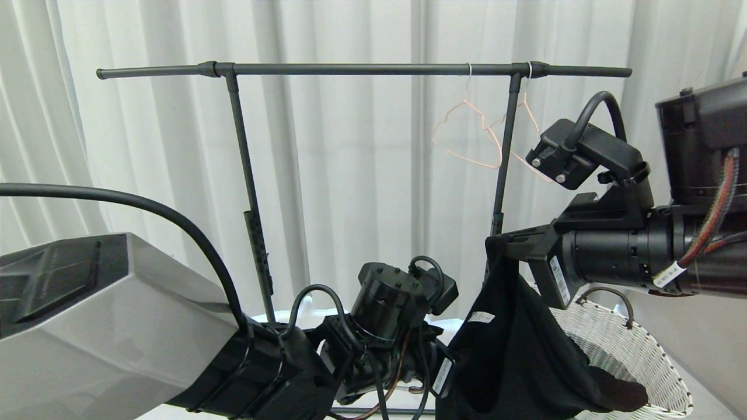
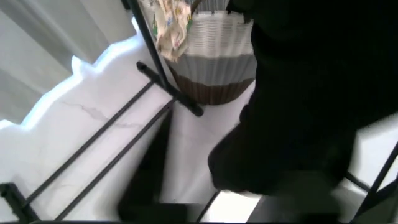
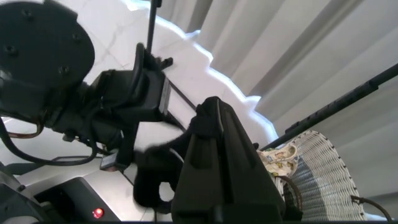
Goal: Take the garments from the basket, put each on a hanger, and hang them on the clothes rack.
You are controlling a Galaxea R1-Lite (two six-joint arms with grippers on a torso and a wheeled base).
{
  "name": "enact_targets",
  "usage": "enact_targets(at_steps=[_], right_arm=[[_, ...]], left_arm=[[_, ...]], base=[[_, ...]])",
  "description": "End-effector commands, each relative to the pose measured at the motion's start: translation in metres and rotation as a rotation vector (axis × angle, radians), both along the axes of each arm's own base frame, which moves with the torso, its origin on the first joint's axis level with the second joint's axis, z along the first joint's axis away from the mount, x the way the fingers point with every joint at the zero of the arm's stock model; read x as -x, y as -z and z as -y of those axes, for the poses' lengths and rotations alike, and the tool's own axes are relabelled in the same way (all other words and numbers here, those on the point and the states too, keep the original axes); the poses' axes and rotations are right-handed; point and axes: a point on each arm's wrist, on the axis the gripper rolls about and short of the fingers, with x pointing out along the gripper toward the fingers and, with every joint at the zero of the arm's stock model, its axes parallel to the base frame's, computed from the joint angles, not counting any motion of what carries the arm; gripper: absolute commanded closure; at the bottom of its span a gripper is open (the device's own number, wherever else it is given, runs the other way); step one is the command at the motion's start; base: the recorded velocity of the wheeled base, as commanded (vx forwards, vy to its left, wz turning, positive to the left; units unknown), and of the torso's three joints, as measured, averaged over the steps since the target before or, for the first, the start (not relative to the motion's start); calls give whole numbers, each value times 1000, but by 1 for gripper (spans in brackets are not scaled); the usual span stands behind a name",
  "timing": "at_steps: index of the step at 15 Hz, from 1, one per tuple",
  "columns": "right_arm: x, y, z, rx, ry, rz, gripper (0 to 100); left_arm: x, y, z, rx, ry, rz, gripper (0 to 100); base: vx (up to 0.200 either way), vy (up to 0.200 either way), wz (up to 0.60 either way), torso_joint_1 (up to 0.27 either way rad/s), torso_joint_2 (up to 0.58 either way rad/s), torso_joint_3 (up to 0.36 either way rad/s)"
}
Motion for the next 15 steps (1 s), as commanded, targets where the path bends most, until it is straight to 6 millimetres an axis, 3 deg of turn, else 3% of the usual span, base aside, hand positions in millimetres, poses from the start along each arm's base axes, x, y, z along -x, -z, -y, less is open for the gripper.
enact_targets(at_steps=[1,4,6,7,8,9,11,13,15], right_arm=[[0,0,0,1,0,-2,100],[0,3,0,-9,14,-27,100],[-3,6,-3,-23,31,-57,100],[-4,7,-4,-22,32,-59,100],[-4,7,-4,-22,32,-59,100],[-4,7,-4,-20,32,-61,100],[-4,7,-5,-18,27,-56,100],[-5,8,-6,-16,27,-55,100],[-3,6,-4,-22,28,-49,100]], left_arm=[[5,6,-4,-13,1,-9,100],[6,22,-7,-22,-121,98,100],[12,17,-15,13,-180,142,100],[23,-10,-27,81,-194,156,100],[25,-14,-30,94,-199,154,100],[44,-53,-51,132,-212,156,100],[68,-97,-78,156,-215,168,100],[89,-132,-101,171,-189,166,100],[100,-153,-115,172,-171,224,100]], base=[[0,0,0,0,0,0],[0,0,0,0,0,0],[0,0,0,0,0,0],[0,0,0,0,0,0],[0,0,0,0,0,0],[0,0,0,0,0,0],[0,0,0,0,0,0],[0,0,0,0,0,0],[0,0,0,0,0,0]])
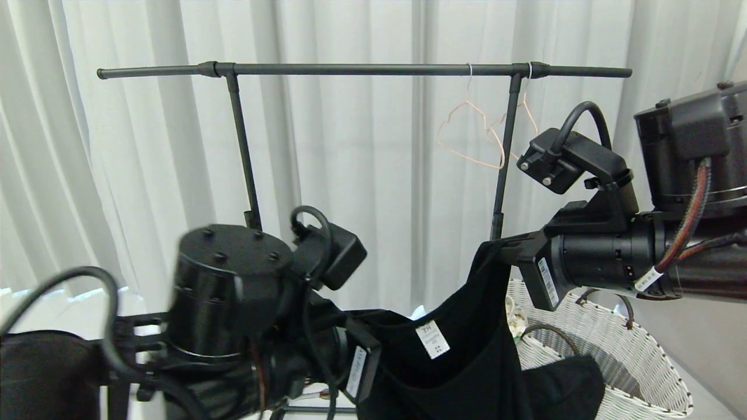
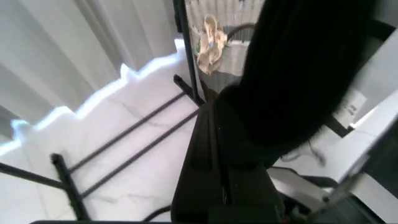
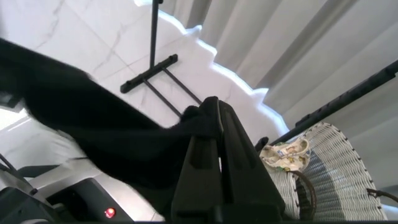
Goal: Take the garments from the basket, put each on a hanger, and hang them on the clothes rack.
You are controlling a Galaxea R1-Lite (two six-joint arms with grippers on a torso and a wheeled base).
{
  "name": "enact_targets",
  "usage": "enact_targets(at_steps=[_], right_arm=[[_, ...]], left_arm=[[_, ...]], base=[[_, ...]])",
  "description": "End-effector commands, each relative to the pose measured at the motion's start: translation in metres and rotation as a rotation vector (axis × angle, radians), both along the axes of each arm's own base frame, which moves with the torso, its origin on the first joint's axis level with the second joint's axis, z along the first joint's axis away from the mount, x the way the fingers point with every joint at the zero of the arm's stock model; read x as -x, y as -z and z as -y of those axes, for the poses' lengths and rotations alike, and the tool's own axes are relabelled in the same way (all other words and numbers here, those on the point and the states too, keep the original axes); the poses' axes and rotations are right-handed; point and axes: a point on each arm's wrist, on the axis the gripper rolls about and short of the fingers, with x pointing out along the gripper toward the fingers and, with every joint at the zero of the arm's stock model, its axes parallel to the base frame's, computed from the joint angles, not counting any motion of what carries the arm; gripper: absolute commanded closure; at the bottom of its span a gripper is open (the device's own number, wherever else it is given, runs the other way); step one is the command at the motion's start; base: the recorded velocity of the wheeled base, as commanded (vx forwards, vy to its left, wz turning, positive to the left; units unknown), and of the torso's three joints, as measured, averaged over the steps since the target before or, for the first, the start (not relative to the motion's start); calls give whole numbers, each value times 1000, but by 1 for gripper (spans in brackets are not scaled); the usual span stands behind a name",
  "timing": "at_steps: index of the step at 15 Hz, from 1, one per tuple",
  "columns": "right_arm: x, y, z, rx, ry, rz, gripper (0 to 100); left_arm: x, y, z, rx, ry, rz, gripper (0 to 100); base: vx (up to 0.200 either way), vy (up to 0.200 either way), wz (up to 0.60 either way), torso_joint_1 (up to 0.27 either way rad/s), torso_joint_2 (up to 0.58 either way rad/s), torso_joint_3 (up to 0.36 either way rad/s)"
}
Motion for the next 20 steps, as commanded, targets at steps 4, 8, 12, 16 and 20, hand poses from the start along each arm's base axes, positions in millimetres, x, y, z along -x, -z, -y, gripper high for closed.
enact_targets(at_steps=[4,8,12,16,20], right_arm=[[12,-7,13,-18,-3,17,100],[21,-29,24,-85,-3,76,100],[21,-67,28,-148,8,132,100],[25,-97,32,-154,8,137,100],[27,-93,35,-141,6,124,100]], left_arm=[[18,-51,-44,-161,68,302,100],[-2,-92,-31,-167,-80,415,100],[3,-137,-35,-166,-87,347,100],[13,-149,-28,-76,-17,290,100],[16,-146,-28,-46,87,266,100]], base=[[0,0,0,0,0,0],[0,0,0,0,0,0],[0,0,0,0,0,0],[0,0,0,0,0,0],[0,0,0,0,0,0]])
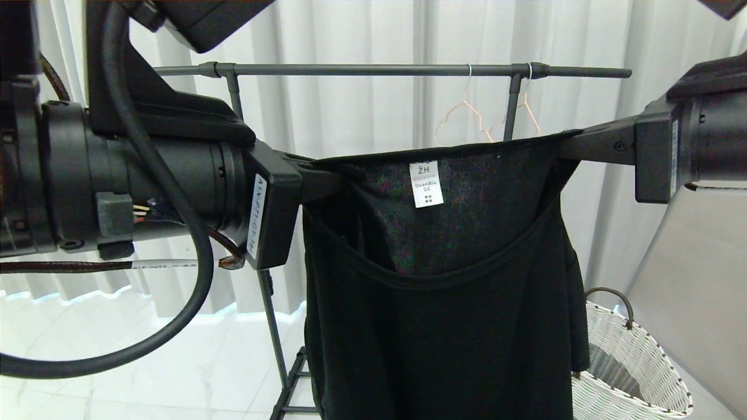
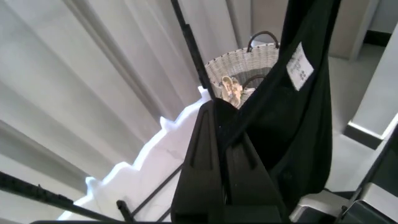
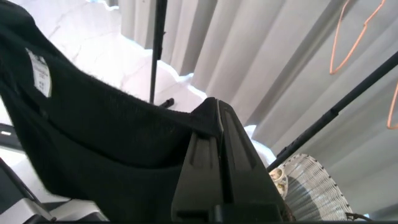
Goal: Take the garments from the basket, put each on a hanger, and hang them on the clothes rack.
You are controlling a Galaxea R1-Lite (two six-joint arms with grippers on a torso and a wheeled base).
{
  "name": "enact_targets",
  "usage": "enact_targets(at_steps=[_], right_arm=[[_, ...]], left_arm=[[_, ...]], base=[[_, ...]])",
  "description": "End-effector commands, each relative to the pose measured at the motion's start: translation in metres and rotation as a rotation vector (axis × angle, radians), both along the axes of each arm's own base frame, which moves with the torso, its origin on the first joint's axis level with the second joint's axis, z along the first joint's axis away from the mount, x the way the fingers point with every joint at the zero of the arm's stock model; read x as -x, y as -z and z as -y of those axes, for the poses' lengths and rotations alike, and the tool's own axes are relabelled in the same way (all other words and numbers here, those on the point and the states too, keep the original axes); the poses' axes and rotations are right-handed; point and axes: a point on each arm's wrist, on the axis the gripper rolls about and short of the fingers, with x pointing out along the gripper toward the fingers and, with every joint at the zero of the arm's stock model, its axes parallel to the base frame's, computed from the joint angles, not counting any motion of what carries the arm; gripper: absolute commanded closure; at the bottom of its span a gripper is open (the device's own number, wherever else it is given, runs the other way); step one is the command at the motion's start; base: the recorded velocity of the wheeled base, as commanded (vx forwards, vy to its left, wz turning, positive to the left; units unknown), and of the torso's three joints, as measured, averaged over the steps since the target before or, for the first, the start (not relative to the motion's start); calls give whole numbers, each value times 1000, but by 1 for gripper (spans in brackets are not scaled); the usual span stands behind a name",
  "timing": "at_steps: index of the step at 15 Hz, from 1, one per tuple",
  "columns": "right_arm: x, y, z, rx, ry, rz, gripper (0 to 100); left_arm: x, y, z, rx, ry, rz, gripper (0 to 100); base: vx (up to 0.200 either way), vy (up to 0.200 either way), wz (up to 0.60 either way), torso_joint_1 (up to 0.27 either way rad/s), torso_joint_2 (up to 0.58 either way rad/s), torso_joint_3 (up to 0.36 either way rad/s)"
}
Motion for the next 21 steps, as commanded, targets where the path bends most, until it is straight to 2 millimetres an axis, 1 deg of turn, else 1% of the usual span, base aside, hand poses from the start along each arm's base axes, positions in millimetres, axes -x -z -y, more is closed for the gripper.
enact_targets(at_steps=[1,4,6,8,10,12,13,16,21], right_arm=[[1,0,1,0,-1,1,100],[9,-3,10,-16,1,11,100],[24,-1,27,-22,-1,5,100],[42,10,41,-37,-15,-29,100],[62,17,51,-55,-71,-48,100],[81,28,51,-12,-190,-80,100],[85,31,47,3,-236,-88,100],[85,35,35,25,-275,-101,100],[85,34,36,23,-260,-95,100]], left_arm=[[0,0,0,-1,1,0,100],[-13,8,2,9,-38,23,100],[-18,8,6,54,-40,71,100],[-26,12,13,54,-45,72,100],[-33,10,21,68,-45,88,100],[-44,9,33,75,-38,91,100],[-49,8,38,79,-35,90,100],[-52,7,46,88,5,85,100],[-49,6,43,94,12,86,100]], base=[[0,0,0,0,0,0],[0,0,0,0,0,0],[0,0,0,0,0,0],[0,0,0,0,0,0],[0,0,0,0,0,0],[0,0,0,0,0,0],[0,0,0,0,0,0],[0,0,0,0,0,0],[0,0,0,0,0,0]])
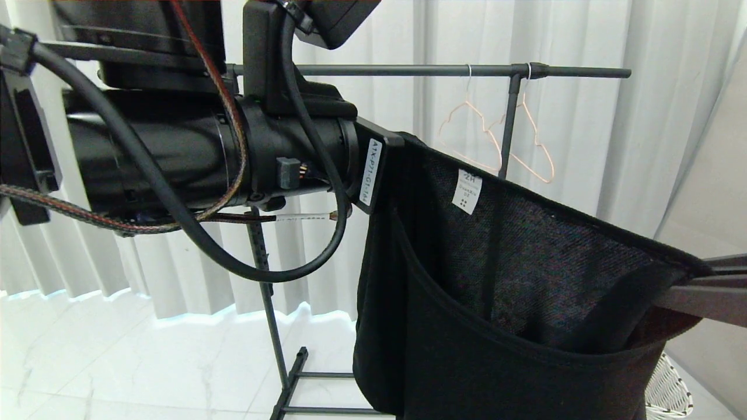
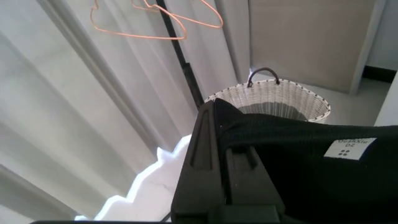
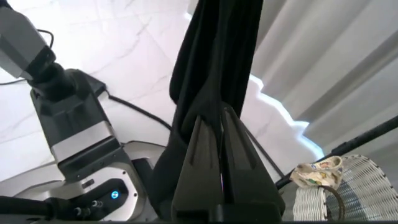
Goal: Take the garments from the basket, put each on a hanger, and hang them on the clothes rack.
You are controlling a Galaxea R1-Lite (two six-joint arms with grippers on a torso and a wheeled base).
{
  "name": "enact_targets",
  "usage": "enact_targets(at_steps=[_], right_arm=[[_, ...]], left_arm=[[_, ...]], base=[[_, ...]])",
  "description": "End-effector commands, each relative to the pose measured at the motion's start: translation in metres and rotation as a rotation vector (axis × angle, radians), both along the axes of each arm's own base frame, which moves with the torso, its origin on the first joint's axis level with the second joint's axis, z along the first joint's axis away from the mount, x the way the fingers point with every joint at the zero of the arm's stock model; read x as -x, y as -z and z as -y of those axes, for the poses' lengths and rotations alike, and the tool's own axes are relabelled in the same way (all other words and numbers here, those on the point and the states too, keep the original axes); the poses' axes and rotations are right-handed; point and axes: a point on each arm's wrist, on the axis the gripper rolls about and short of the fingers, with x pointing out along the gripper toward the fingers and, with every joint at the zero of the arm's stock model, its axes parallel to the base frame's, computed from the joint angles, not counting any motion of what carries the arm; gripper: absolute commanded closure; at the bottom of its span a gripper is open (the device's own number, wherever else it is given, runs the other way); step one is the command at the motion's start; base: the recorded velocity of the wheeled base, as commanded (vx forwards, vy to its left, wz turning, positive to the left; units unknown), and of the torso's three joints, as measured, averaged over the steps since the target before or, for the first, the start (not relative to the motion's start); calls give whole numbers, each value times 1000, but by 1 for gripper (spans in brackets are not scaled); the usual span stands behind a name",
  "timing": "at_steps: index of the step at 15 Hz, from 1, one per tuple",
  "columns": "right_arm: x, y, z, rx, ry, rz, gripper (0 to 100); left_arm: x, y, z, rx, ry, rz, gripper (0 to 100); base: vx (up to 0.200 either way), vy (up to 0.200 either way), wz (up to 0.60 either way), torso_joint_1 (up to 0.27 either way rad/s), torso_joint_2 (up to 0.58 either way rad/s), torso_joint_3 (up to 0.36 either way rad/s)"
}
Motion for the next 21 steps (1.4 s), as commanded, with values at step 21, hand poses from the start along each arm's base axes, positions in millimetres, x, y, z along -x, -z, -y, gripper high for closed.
enact_targets(at_steps=[21], right_arm=[[-106,-24,-89,-61,156,79,100]], left_arm=[[135,13,-40,-37,297,-342,100]], base=[[0,0,0,0,0,0]])
